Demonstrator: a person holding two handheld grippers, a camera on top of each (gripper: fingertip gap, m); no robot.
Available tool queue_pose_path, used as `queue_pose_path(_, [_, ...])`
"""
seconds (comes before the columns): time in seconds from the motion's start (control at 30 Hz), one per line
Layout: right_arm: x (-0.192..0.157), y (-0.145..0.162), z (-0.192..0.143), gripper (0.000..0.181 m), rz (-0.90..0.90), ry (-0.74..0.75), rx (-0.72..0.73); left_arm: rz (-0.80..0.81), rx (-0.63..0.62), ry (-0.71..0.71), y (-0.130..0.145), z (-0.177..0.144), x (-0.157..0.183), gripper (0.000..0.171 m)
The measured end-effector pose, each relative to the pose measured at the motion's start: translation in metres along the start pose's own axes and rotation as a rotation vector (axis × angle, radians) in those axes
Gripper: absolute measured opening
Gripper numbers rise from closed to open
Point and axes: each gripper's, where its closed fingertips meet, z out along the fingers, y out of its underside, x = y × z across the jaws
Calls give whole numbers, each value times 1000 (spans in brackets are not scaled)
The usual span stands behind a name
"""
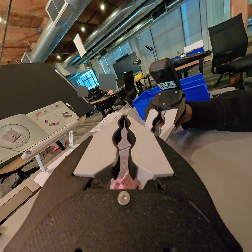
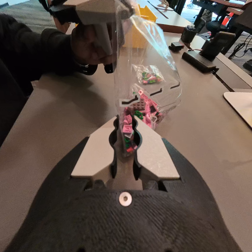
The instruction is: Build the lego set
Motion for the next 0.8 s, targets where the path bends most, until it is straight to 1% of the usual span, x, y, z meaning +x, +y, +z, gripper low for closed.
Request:
queue_pose_path(0.1, [3,-4,-6,6,-6,17,16,-3,16,-33,-2,-2,-7,0])
queue_pose_path(0.17, [8,-13,-15,0,0,42,61,-22,39,-62,-5,-5,-15,0])
queue_pose_path(0.33, [21,-39,-38,0,25,116,214,-139,99,-44,-11,-12,-25,0])
queue_pose_path(0.4, [24,-46,-43,0,28,140,253,-142,102,-47,-11,-14,-28,0])
queue_pose_path(0.53, [29,-51,-49,0,13,195,273,-137,116,-52,-12,-14,-27,0])
queue_pose_path(0.8, [29,-62,-59,0,5,224,314,-140,138,-69,-14,-17,-31,1])
